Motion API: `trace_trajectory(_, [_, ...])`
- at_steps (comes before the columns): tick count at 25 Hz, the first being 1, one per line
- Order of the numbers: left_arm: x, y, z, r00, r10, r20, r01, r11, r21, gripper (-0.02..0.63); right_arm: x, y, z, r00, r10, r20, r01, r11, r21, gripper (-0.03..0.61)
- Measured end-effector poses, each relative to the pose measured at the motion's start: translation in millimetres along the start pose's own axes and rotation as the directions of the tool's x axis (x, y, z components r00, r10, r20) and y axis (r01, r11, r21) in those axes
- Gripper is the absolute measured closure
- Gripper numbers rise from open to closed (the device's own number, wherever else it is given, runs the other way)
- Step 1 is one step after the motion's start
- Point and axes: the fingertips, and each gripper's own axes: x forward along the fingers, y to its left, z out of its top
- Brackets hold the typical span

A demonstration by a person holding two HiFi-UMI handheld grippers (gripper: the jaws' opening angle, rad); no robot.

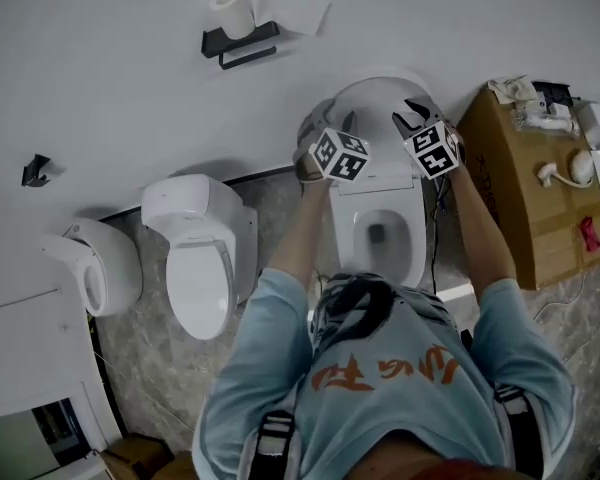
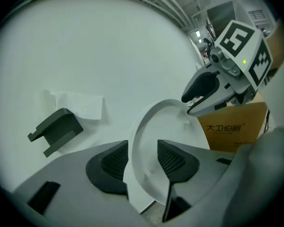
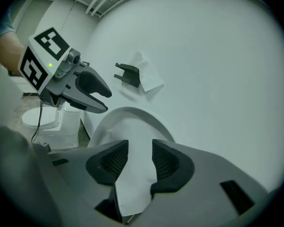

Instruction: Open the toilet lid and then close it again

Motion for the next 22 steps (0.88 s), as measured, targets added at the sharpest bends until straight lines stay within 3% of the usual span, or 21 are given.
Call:
trace_trajectory(5, [49.9, 14.6, 16.5, 0.998, -0.047, -0.048, 0.052, 0.992, 0.118, 0.405, 41.2, -36.0, 25.5, 0.994, -0.095, -0.046, 0.085, 0.979, -0.185, 0.397])
trace_trajectory(10, [89.5, 23.8, 32.6, 0.995, -0.082, -0.061, 0.091, 0.983, 0.161, 0.406, 74.4, -53.5, 30.6, 0.992, -0.077, -0.095, 0.044, 0.95, -0.31, 0.393])
trace_trajectory(14, [110.2, 19.7, 31.5, 0.987, -0.13, -0.092, 0.146, 0.969, 0.2, 0.405, 88.8, -64.5, 26.9, 0.992, -0.058, -0.116, 0.016, 0.943, -0.333, 0.391])
trace_trajectory(15, [112.1, 17.6, 30.9, 0.987, -0.132, -0.092, 0.149, 0.963, 0.225, 0.441, 91.9, -65.4, 25.7, 0.991, -0.049, -0.121, 0.006, 0.944, -0.331, 0.39])
trace_trajectory(19, [109.7, 10.8, 30.7, 0.994, -0.096, -0.06, 0.111, 0.939, 0.326, 0.44, 97.4, -63.1, 20.2, 0.992, -0.011, -0.123, -0.029, 0.949, -0.315, 0.376])
trace_trajectory(22, [102.1, 4.1, 29.4, 0.99, -0.124, -0.069, 0.141, 0.91, 0.39, 0.442, 87.4, -60.1, 19.5, 0.991, 0.014, -0.134, -0.049, 0.963, -0.264, 0.39])
